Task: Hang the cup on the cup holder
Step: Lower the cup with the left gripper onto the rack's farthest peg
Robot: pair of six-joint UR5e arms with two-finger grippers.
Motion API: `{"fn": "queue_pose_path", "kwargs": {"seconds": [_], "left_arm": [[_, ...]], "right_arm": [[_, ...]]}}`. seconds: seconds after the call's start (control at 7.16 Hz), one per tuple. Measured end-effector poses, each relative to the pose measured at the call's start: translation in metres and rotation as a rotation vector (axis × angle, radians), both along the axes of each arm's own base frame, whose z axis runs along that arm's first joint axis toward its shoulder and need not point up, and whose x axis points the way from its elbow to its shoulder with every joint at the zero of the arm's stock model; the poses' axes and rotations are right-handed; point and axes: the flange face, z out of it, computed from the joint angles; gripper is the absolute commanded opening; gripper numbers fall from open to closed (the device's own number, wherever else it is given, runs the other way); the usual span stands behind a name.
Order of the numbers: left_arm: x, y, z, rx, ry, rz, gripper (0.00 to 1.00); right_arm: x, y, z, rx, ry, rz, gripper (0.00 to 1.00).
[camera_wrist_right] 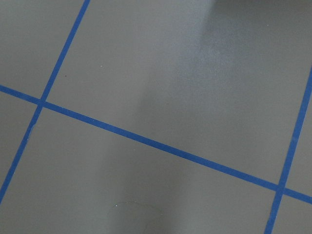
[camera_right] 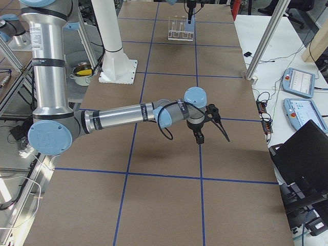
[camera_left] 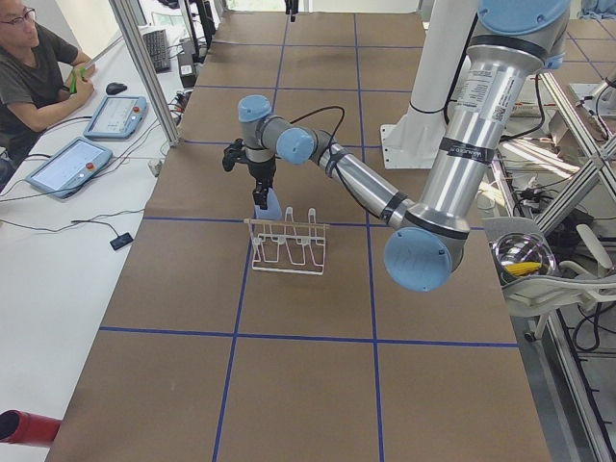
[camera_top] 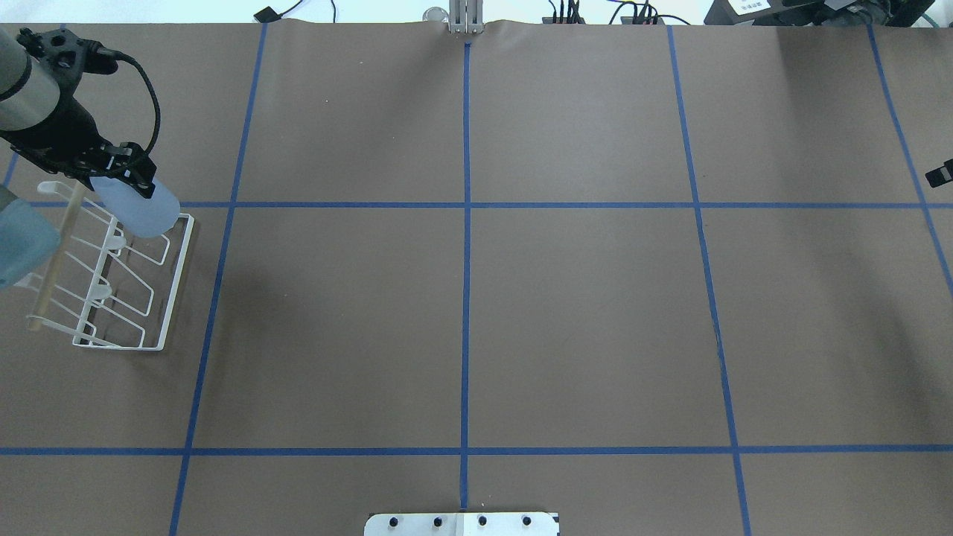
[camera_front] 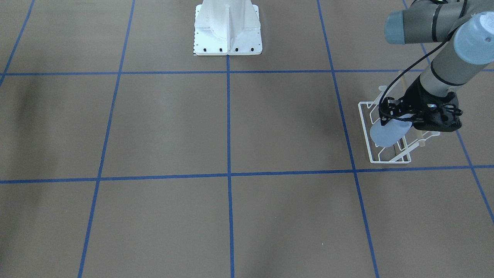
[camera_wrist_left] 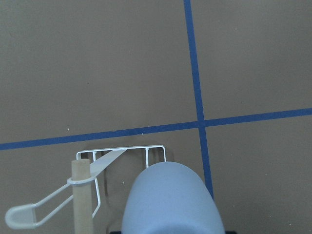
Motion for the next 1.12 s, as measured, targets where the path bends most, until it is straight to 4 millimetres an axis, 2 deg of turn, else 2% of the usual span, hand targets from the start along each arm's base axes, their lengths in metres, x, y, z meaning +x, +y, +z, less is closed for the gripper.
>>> {"fn": "queue_pose_path", "kwargs": {"seconds": [0.14,0.28,0.42,0.56,0.7,1.12], "left_arm": [[0.005,0.000,0.004,-0.006,-0.003,0.007,0.00],[0.007,-0.002,0.008,-0.007,-0.003,0.010,0.13],[0.009,-0.004,0.011,-0.006,-0.003,0.012,0.55],[0.010,-0.005,0.013,-0.007,-0.004,0.013,0.81],[0.011,-0.006,0.016,-0.007,-0.004,0.013,0.97],[0.012,-0.009,0.016,0.011,0.008,0.012,0.97]], "right_arm": [[-0.001,0.000,0.000,0.001,0.000,-0.001,1.00],[-0.001,0.000,-0.001,0.001,0.000,-0.001,1.00],[-0.001,0.000,-0.001,0.000,0.000,-0.002,1.00],[-0.001,0.000,-0.001,-0.001,0.001,-0.002,1.00],[-0.001,0.000,-0.001,-0.002,0.002,-0.002,1.00],[-0.002,0.000,-0.002,-0.002,0.003,-0.001,1.00]]}}
